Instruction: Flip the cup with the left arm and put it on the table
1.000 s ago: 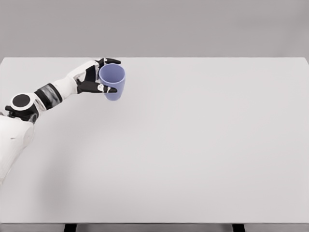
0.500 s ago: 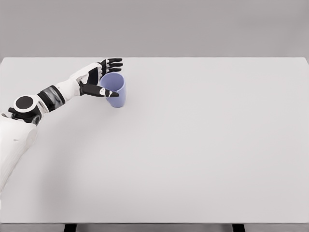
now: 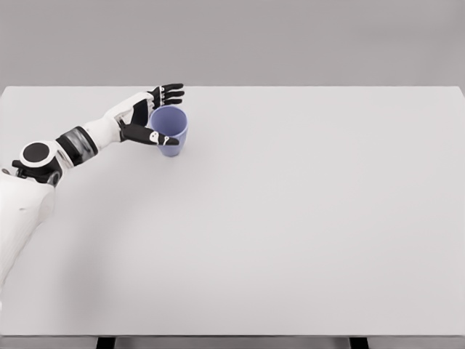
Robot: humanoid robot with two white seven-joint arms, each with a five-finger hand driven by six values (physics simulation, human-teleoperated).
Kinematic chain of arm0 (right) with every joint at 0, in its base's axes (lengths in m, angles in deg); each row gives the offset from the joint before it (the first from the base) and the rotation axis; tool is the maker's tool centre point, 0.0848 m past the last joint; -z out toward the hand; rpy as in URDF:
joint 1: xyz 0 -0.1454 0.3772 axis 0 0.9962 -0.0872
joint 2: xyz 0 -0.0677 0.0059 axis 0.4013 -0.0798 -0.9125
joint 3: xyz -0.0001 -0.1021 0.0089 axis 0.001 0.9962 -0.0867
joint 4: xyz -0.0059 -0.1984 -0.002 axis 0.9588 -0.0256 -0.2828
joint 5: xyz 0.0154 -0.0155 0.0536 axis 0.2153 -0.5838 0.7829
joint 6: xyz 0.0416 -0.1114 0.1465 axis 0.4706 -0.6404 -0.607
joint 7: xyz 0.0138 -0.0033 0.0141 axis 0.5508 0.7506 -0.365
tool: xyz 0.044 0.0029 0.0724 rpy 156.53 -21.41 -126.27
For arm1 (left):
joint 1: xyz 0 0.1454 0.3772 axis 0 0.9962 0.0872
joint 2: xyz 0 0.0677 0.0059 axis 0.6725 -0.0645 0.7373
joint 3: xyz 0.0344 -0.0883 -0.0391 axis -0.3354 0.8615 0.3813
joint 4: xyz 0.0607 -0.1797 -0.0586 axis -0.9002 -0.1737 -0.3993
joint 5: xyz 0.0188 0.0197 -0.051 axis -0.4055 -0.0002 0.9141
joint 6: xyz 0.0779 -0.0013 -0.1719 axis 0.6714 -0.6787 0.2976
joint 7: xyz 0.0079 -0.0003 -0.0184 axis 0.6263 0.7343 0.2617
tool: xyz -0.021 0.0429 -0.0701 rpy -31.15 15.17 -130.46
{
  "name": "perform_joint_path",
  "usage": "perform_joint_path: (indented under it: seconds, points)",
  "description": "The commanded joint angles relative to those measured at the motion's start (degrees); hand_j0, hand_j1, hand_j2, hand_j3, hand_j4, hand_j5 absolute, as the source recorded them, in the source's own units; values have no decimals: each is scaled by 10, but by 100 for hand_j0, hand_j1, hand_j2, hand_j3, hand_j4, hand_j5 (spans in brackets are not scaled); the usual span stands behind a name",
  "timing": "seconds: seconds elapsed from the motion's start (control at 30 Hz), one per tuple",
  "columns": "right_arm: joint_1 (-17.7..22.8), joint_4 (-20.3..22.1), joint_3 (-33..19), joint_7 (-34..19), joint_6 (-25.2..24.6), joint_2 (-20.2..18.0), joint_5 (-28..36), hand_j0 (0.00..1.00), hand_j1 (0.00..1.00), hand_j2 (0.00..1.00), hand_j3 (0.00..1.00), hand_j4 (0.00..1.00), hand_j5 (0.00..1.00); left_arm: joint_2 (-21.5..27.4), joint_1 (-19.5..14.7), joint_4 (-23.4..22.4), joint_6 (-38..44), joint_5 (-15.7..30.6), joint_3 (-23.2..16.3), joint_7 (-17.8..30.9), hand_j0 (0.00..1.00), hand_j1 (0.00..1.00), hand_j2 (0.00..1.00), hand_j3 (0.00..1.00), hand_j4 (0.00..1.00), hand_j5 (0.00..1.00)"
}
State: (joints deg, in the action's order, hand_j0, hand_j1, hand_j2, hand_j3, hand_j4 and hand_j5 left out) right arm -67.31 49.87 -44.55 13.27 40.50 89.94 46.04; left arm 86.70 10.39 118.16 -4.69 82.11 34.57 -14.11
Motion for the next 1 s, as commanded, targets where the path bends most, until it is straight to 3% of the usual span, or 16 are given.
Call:
perform_joint_path:
  seconds: [0.0, 0.3, 0.47, 0.7, 0.8, 0.9, 0.97]
  points:
    - [1, 0, 0, 0, 0, 0, 0, 100, 100, 100, 100, 100, 100, 3, 0, 3, 0, 3, 1, 0, 100, 100, 100, 100, 100, 100]
    - [1, 0, 0, 0, 0, 0, 0, 100, 100, 100, 100, 100, 100, 6, -7, 1, 0, 3, 5, 0, 100, 100, 100, 100, 100, 100]
    - [1, 0, 0, 0, 0, 0, 0, 100, 100, 100, 100, 100, 100, 23, -34, -2, 4, 6, 6, 0, 100, 100, 100, 100, 100, 100]
    - [1, 0, 0, 0, 0, 0, 0, 100, 100, 100, 100, 100, 100, 132, -55, -2, -21, 2, 7, 0, 100, 100, 100, 100, 100, 100]
    - [1, 0, 0, 0, 0, 0, 0, 100, 100, 100, 100, 100, 100, 146, -49, -5, -51, -4, 7, 0, 100, 100, 100, 100, 100, 100]
    - [1, 0, 0, 0, 0, 0, 0, 100, 100, 100, 100, 100, 100, 170, -47, 3, -115, -65, 4, 0, 100, 100, 100, 100, 100, 100]
    - [1, 0, 0, 0, 0, 0, 0, 100, 100, 100, 100, 100, 100, 190, -42, 2, -197, -160, 1, 0, 100, 100, 100, 100, 100, 100]
